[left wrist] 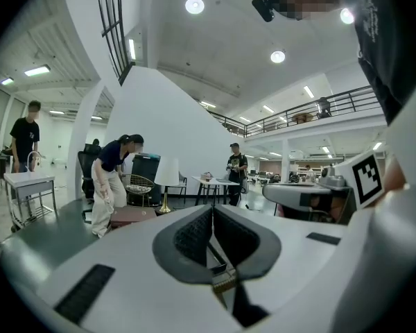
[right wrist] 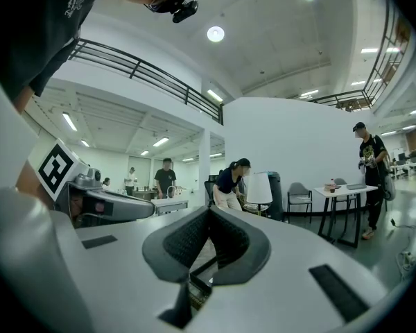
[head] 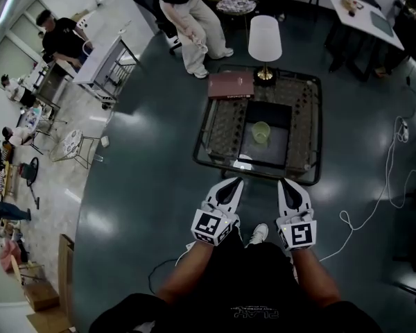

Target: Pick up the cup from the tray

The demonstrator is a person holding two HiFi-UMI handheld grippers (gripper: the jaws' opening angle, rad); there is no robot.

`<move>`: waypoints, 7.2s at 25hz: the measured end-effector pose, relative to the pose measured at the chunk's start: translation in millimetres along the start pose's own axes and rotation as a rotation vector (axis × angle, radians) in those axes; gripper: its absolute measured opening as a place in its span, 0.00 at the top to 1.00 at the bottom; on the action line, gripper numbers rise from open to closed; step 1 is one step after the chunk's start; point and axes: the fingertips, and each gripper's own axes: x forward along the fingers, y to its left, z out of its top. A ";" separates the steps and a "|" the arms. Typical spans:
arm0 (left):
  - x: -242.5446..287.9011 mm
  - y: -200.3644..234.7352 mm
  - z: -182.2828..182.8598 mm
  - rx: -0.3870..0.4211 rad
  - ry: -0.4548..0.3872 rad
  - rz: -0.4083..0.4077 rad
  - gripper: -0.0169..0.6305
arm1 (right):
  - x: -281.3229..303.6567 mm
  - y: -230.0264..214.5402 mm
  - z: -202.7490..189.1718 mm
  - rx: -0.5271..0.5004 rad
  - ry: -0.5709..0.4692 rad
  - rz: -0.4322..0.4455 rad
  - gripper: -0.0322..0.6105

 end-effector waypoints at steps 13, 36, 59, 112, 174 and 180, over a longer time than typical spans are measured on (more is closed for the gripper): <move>57.4 68.3 -14.3 0.032 0.064 -0.069 0.95 | 76.2 -24.2 -6.4 -0.017 0.047 -0.057 0.93; 140.5 128.9 -24.1 0.049 0.098 -0.237 0.95 | 163.0 -67.3 -34.3 0.000 0.118 -0.210 0.93; 191.5 104.7 -86.0 0.099 0.247 -0.114 0.60 | 179.6 -104.5 -68.2 0.061 0.200 -0.085 0.93; 287.4 116.4 -169.9 0.188 0.384 -0.093 0.37 | 151.7 -148.8 -132.1 0.154 0.289 -0.105 0.93; 177.4 101.6 60.2 0.330 0.069 -0.058 0.37 | 199.5 -90.8 34.7 -0.039 -0.037 0.021 0.93; 177.3 102.1 56.7 0.329 0.078 -0.059 0.37 | 200.1 -90.1 30.6 -0.037 -0.032 0.021 0.93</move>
